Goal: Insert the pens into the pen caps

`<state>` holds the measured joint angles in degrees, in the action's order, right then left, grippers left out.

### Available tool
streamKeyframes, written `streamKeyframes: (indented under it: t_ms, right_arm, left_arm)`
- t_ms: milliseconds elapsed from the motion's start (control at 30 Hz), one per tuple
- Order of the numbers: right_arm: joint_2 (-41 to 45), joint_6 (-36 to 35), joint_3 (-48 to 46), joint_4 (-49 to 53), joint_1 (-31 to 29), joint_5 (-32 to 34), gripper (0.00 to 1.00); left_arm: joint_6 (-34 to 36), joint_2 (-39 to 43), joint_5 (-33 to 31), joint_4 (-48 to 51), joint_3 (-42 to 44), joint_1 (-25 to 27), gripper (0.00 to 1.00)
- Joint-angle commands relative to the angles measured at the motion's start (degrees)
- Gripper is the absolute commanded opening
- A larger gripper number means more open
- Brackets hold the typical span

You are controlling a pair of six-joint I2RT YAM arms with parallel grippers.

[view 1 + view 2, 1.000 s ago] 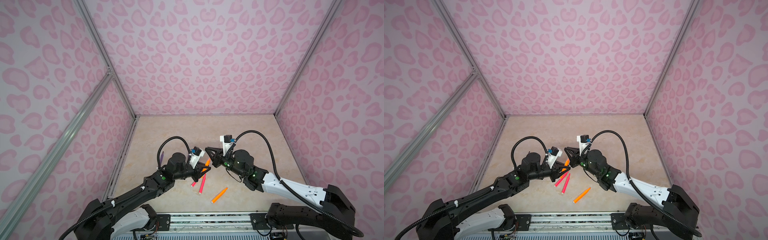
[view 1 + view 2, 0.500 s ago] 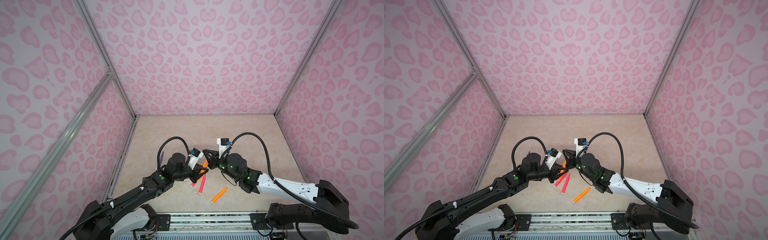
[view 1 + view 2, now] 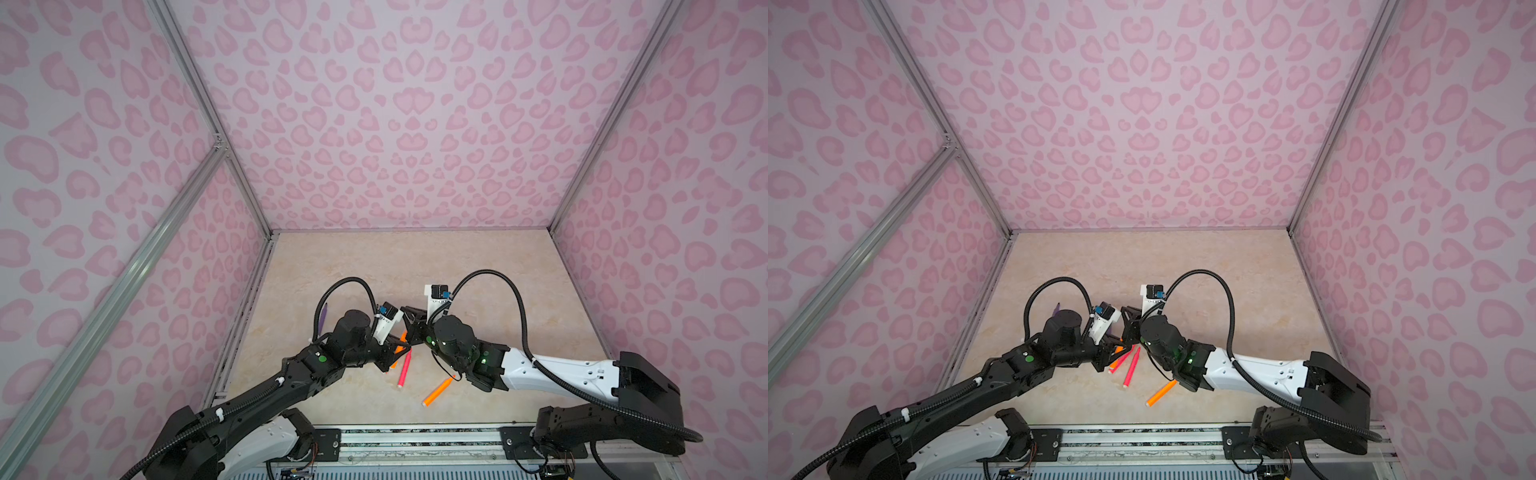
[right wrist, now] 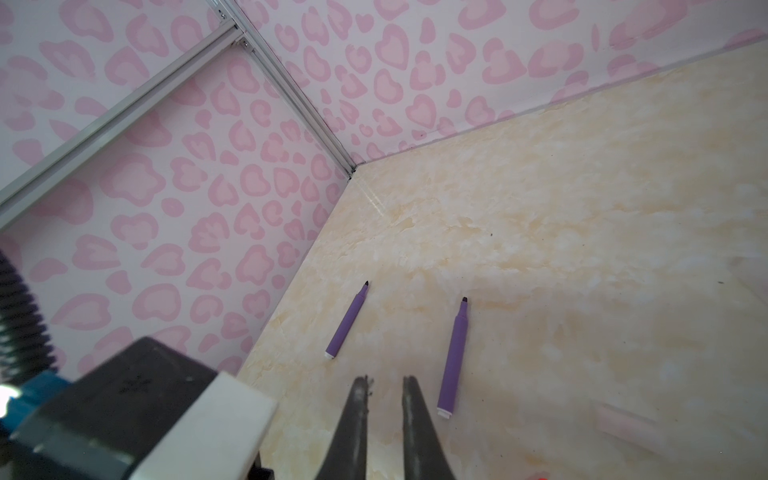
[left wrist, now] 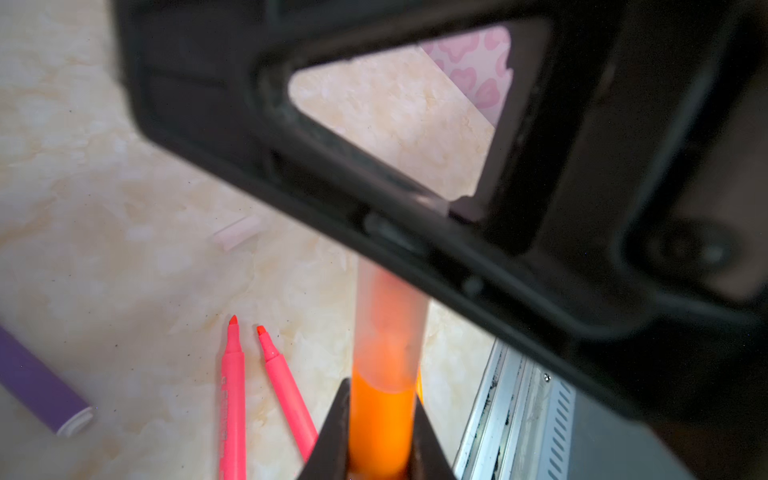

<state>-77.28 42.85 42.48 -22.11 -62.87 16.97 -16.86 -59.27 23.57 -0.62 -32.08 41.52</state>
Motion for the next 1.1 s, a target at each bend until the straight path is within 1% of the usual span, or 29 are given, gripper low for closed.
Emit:
streamKeyframes:
  t_ms: [0, 67, 133, 267, 300, 333, 433, 467, 533, 633, 667, 733, 800, 900, 967, 1067]
  right_arm:
    - [0.91, 0.09, -3.06, 9.85, -1.21, -8.21, 0.00]
    - [2.12, -0.04, -6.06, 3.63, -1.20, -10.43, 0.00]
    - [3.28, 0.48, -7.95, 0.80, -1.20, -9.67, 0.00]
    - [5.47, 0.42, -8.26, 1.34, -0.34, -7.59, 0.00]
    - [5.85, 0.20, -8.08, 1.60, -0.01, -7.13, 0.03]
    - [6.30, -0.25, -7.68, 2.13, 0.69, -6.43, 0.12]
    - [9.06, -0.02, -6.11, 6.62, 4.17, -4.31, 0.48]
    - [10.33, 0.14, -6.07, 7.97, 5.71, -3.78, 0.55]
    - [13.77, 0.39, -6.97, 9.97, 8.88, -3.60, 0.64]
    - [18.82, 0.24, -10.45, 11.05, 11.87, -1.74, 0.70]
    - [20.61, -0.31, -12.04, 10.78, 12.55, -1.15, 0.72]
    - [23.89, -2.16, -14.49, 11.92, 12.97, 0.91, 0.77]
    - [26.37, -3.75, -15.97, 12.68, 13.52, 3.08, 0.80]
    - [28.86, -5.61, -16.95, 12.37, 14.43, 3.02, 0.81]
    - [29.13, -6.06, -17.33, 11.76, 14.70, 3.15, 0.81]
    - [26.96, -6.62, -17.18, 10.15, 15.29, 1.72, 0.82]
  left_arm:
    - [-7.29, 0.64, -12.81, -18.56, 0.24, -3.36, 0.04]
    - [-8.47, 0.40, -9.85, -20.40, 0.91, -4.81, 0.04]
    - [-8.38, 0.03, -8.68, -20.82, 0.83, -5.13, 0.04]
    - [-7.64, -0.15, -7.81, -20.67, 0.48, -5.13, 0.04]
    - [-7.34, -0.23, -8.11, -20.25, 0.30, -5.19, 0.04]
    - [-7.06, -0.31, -8.82, -19.51, 0.00, -5.13, 0.04]
    - [-6.53, -1.14, -11.68, -17.44, -0.69, -5.13, 0.04]
    - [-6.43, -1.54, -12.87, -16.87, -0.95, -5.13, 0.04]
    - [-6.43, -2.78, -16.65, -14.98, -1.67, -5.14, 0.04]
    - [-6.71, -5.87, -23.96, -10.69, -3.63, -5.67, 0.04]
    - [-7.14, -7.21, -26.81, -7.37, -4.56, -6.31, 0.04]
    - [-9.37, -9.69, -30.97, -3.59, -5.98, -8.96, 0.04]
    - [-12.39, -11.69, -31.28, -1.26, -6.16, -13.64, 0.04]
    - [-14.77, -13.86, -29.08, 0.69, -6.08, -21.18, 0.04]
    - [-14.75, -15.31, -29.90, 3.16, -7.36, -23.17, 0.04]
    - [-13.52, -17.54, -31.06, 3.70, -8.71, -23.50, 0.04]
